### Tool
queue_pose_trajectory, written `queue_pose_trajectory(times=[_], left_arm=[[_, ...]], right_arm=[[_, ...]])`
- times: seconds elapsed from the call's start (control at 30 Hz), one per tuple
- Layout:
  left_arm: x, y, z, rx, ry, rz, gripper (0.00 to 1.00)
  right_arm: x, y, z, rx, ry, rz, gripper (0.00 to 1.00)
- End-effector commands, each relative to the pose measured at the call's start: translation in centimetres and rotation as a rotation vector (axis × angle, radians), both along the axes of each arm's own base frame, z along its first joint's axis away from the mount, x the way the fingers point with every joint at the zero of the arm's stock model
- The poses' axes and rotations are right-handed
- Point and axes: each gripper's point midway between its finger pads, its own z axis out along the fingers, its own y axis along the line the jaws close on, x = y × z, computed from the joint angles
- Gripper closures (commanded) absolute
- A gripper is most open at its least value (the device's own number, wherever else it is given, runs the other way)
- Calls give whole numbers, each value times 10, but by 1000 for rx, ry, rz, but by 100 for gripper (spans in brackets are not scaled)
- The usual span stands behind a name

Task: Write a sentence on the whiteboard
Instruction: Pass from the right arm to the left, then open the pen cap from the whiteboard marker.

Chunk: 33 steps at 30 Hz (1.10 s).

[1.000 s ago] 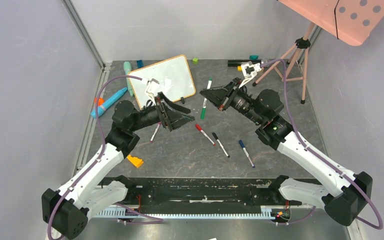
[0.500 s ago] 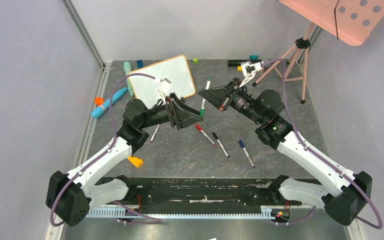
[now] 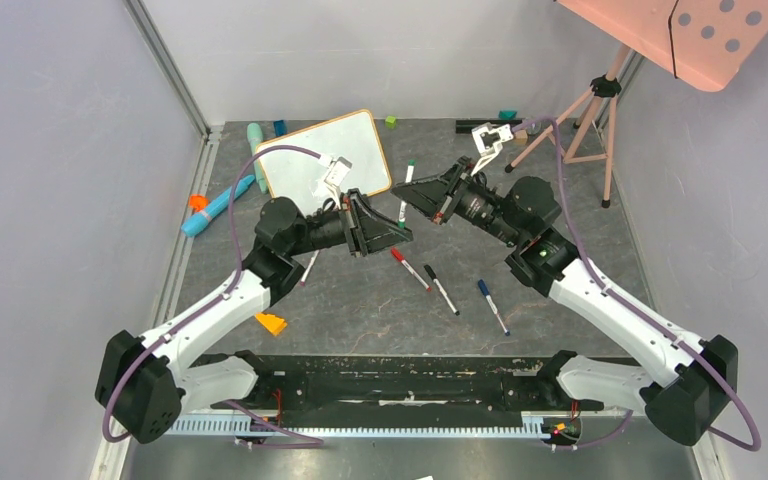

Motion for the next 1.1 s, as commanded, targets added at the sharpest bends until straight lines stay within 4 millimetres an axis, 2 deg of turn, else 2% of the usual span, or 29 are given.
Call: queue_pose_trajectory(times=[0.0, 0.03, 0.07, 0.13, 0.2, 0.27, 0.3, 0.4, 0.47, 0.57, 0.73, 1.07], left_arm=[[-5, 0, 26, -51, -94, -21, 85], [-6, -1, 24, -45, -94, -29, 96], [-6, -2, 22, -39, -91, -35, 98], [-8, -2, 18, -25, -90, -50, 98], [-11, -2, 15, -7, -120, -67, 98], [-15, -2, 11, 41, -173, -94, 98], [-18, -1, 6, 84, -210, -121, 98], [-28, 7, -27, 275, -326, -236, 98], [-29, 20, -53, 443, -376, -279, 98], [-31, 37, -74, 570, -467, -303, 98], [-35, 56, -84, 646, -643, -320, 98], [-37, 55, -79, 623, -728, -348, 98]], right_arm=[[-6, -2, 20, 17, -70, 10, 100], [-7, -2, 18, 14, -70, 11, 100], [-7, -3, 18, 13, -72, 10, 98], [-10, -3, 17, 6, -78, 19, 83], [-11, -4, 15, -16, -82, 20, 36], [-7, -9, 13, -54, -63, -13, 8], [-5, -13, 13, -72, -57, -31, 2], [-2, -24, 7, -164, -29, -40, 2], [-5, -29, 0, -239, 8, -7, 2], [-15, -31, -15, -316, 73, 90, 2], [-42, -25, -34, -396, 133, 285, 5], [-64, -2, -72, -496, 239, 462, 24]])
